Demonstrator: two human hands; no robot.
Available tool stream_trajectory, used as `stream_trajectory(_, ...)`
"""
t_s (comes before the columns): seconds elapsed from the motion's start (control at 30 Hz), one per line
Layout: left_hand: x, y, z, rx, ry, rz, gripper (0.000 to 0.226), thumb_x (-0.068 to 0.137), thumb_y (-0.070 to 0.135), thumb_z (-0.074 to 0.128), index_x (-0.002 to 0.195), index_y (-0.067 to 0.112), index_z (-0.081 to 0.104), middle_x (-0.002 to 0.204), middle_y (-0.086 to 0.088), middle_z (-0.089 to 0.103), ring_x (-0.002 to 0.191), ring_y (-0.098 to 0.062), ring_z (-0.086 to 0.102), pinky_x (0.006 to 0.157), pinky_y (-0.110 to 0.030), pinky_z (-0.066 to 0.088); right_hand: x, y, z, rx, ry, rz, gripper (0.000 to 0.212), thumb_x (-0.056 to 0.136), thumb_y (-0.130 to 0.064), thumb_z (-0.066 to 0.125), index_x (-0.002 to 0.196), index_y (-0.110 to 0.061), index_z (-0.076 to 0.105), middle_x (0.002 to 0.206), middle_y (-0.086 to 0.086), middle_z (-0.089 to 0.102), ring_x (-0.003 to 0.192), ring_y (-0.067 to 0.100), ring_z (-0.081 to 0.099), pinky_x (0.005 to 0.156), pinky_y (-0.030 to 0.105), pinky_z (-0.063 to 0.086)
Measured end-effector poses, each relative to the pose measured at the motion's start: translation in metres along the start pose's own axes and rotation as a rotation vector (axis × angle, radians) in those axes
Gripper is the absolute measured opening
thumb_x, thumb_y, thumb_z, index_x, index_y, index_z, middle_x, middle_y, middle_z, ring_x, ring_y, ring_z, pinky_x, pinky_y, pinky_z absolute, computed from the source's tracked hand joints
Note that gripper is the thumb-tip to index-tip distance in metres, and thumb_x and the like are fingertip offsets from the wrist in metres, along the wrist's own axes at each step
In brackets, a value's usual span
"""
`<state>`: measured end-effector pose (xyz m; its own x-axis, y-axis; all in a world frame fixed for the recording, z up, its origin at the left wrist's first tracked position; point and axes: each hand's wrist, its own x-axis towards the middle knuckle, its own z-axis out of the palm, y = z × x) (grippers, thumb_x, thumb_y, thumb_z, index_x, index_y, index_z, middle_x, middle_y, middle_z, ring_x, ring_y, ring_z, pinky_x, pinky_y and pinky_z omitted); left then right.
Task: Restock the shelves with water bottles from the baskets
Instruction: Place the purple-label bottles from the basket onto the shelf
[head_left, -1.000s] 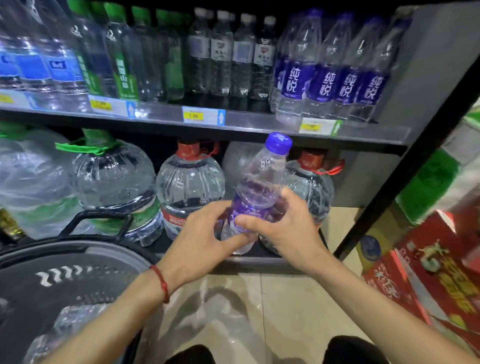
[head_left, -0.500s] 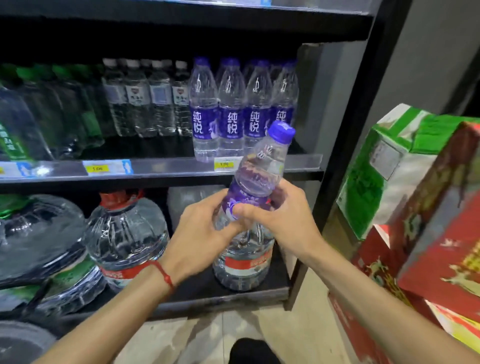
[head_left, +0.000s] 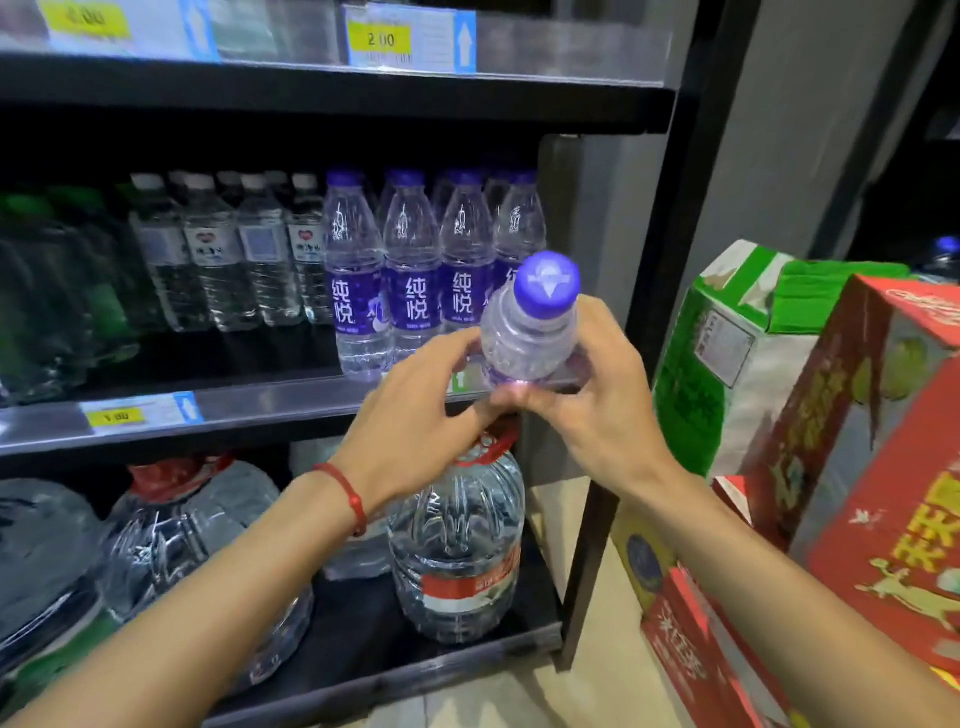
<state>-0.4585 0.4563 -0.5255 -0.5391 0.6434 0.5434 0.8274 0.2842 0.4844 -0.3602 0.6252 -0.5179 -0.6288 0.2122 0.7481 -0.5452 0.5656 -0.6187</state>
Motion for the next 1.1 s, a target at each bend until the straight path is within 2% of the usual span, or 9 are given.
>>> stream_trajectory(0.07,0.013,0.004,-0.006,0.157,0.004,0.033,0.06,0.096,0.066,0.046,0.143,0.028,0.049,0.139,0.01,0.058,0.127,-0.01,0.056,0.101,-0.044,0.05,0.01,0.003,-0.008,-0.093,0.061,-0.035,0.066,0.074,-0.024,0.094,0.132,-0.022,0.063,0.123,0.002,0.056,0.122,0.009,0.057,0.107,0.035,0.049)
stream_trajectory(0.13,0.022,0.009,-0.013,0.366,-0.035,0.054,0.057,0.097,0.06,0.041,0.14,0.024,0.051,0.135,0.006,0.057,0.124,-0.017,0.056,0.093,-0.046,0.054,0.022,0.008,-0.015,-0.162,0.098,-0.024,0.064,0.075,-0.028,0.092,0.132,-0.013,0.065,0.12,0.004,0.056,0.118,0.007,0.058,0.104,0.034,0.051)
stream_trajectory(0.3,0.032,0.008,-0.024,0.719,-0.216,0.069,0.05,0.097,0.059,0.04,0.129,0.023,0.055,0.125,0.005,0.058,0.115,-0.023,0.057,0.081,-0.045,0.055,0.047,0.035,-0.019,-0.208,0.179,0.041,0.053,0.078,-0.034,0.092,0.119,-0.026,0.06,0.118,0.003,0.058,0.111,0.019,0.065,0.096,0.05,0.056)
stream_trajectory(0.43,0.036,0.0,-0.026,0.914,-0.336,0.06,0.049,0.1,0.061,0.035,0.127,0.024,0.052,0.123,0.004,0.057,0.115,-0.022,0.058,0.076,-0.039,0.048,0.062,0.053,-0.015,-0.269,0.209,0.054,0.062,0.082,-0.03,0.089,0.135,-0.02,0.058,0.121,-0.006,0.058,0.119,0.016,0.062,0.103,0.047,0.054)
stream_trajectory(0.63,0.044,-0.011,-0.019,0.883,-0.355,0.063,0.045,0.102,0.057,0.035,0.128,0.023,0.051,0.124,0.003,0.057,0.118,-0.023,0.058,0.081,-0.039,0.049,0.078,0.07,-0.007,-0.355,0.217,0.105,0.056,0.088,-0.021,0.084,0.137,-0.023,0.057,0.124,-0.01,0.058,0.12,0.008,0.056,0.106,0.031,0.049)
stream_trajectory(0.8,0.049,-0.019,-0.01,0.844,-0.362,0.041,0.044,0.103,0.05,0.039,0.135,0.022,0.051,0.13,0.002,0.058,0.12,-0.024,0.059,0.087,-0.042,0.052,0.086,0.095,-0.006,-0.342,0.253,0.234,0.05,0.089,-0.017,0.082,0.132,-0.026,0.057,0.125,-0.007,0.064,0.118,0.009,0.062,0.105,0.035,0.053)
stream_trajectory(0.93,0.052,-0.025,-0.006,0.809,-0.337,0.017,0.037,0.104,0.042,0.039,0.131,0.024,0.057,0.127,0.003,0.062,0.117,-0.026,0.063,0.086,-0.039,0.051,0.091,0.1,-0.005,-0.28,0.243,0.323,0.049,0.092,-0.012,0.079,0.134,-0.017,0.055,0.117,-0.012,0.064,0.109,0.005,0.062,0.094,0.016,0.047)
stream_trajectory(1.03,0.055,-0.029,-0.006,0.802,-0.31,0.008,0.032,0.103,0.039,0.043,0.124,0.026,0.062,0.123,0.002,0.065,0.112,-0.028,0.065,0.082,-0.041,0.053,0.095,0.104,-0.002,-0.277,0.259,0.349,0.044,0.093,-0.012,0.078,0.127,-0.021,0.053,0.113,-0.014,0.062,0.107,0.005,0.061,0.094,0.018,0.046)
stream_trajectory(1.1,0.056,-0.03,-0.005,0.805,-0.31,-0.003,0.032,0.102,0.037,0.045,0.127,0.026,0.063,0.123,0.0,0.066,0.111,-0.029,0.065,0.082,-0.042,0.054,0.096,0.108,-0.002,-0.28,0.256,0.374,0.043,0.094,-0.014,0.077,0.128,-0.02,0.051,0.116,-0.012,0.062,0.108,0.006,0.062,0.097,0.022,0.047)
